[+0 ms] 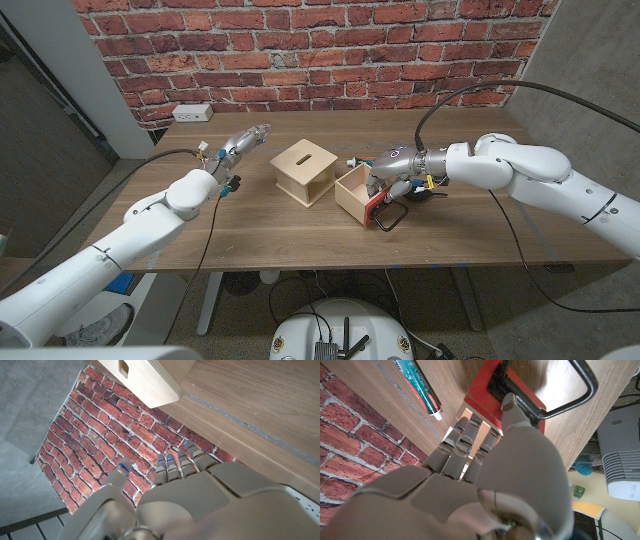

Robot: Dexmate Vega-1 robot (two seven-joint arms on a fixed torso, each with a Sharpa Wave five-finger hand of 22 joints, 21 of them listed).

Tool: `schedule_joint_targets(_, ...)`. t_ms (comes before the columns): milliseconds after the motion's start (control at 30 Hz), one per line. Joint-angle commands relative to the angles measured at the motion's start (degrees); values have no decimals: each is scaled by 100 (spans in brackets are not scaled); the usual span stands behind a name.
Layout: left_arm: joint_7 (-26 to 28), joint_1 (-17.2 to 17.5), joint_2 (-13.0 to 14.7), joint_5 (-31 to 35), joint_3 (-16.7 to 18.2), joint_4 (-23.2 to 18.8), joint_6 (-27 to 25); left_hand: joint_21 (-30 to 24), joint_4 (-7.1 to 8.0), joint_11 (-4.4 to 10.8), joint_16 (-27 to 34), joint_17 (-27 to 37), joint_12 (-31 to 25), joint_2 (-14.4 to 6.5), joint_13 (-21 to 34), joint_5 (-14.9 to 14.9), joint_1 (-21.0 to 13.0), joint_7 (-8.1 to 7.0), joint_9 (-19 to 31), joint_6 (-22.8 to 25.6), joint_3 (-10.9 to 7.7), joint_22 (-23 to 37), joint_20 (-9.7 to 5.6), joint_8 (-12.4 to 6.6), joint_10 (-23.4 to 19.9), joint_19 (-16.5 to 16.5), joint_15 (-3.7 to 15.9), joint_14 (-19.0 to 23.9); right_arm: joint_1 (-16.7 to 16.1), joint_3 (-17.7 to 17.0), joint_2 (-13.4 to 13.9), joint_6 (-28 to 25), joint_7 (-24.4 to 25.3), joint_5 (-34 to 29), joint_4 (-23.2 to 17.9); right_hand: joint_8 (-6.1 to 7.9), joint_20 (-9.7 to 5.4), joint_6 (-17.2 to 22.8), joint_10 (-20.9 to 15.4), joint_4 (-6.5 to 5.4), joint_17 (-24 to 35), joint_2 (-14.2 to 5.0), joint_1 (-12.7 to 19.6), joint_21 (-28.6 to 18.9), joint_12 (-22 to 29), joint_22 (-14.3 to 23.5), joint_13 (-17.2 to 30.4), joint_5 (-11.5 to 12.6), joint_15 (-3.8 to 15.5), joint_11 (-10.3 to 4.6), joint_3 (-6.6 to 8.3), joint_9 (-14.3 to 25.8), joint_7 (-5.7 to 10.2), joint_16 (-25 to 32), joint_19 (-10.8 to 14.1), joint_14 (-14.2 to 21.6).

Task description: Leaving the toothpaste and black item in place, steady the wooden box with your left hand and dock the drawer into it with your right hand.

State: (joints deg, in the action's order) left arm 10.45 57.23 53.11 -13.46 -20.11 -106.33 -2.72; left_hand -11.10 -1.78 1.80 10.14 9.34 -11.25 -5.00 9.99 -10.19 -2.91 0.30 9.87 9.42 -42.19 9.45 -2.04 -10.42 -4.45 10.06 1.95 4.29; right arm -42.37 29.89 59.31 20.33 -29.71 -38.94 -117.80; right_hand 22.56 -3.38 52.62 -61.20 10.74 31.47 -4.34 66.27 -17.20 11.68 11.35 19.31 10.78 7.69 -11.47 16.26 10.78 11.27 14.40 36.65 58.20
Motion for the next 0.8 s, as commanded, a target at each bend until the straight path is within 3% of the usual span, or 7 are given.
schedule_joint_targets(33,-200,-142,527,1143,-202,-427,-304,11,-48,42,-13,3,-2,-380,19,-25,-79,-22,18,76,-8,17,-285,-49,-86,58,89,35,233,93,-82,160,-206,-39,26,-30,-855,110,-66,-200,15,-493,-260,-66,27,13,77,27,600,-33,266,26,7,-19,60,224)
schedule_joint_targets(233,-486,-209,799,1586,-263,-617,-400,12,5,55,-5,30,1,-371,20,-14,-18,-54,20,81,20,19,-337,-43,-94,67,121,22,343,129,-131,235,-349,11,33,-41,-860,132,-72,-212,12,-492,-320,-92,27,15,77,28,591,-34,284,24,7,-30,65,235)
schedule_joint_targets(500,-496,-147,883,1973,-245,-663,-287,24,43,79,-17,39,18,-374,20,-13,23,-89,23,62,29,19,-396,-30,-68,45,154,-24,442,170,-206,273,-465,101,99,-60,-862,144,-66,-195,13,-480,-346,-130,18,23,73,32,595,-33,313,23,7,-46,79,226)
schedule_joint_targets(800,-649,-62,1079,2336,-233,-598,218,85,130,82,-29,46,71,-363,12,-16,110,-189,24,-44,55,20,-648,6,66,-157,220,-127,440,150,-205,177,-501,97,109,-94,-862,131,-57,-190,19,-473,-381,-171,15,29,70,31,594,-31,341,23,8,-59,77,215)
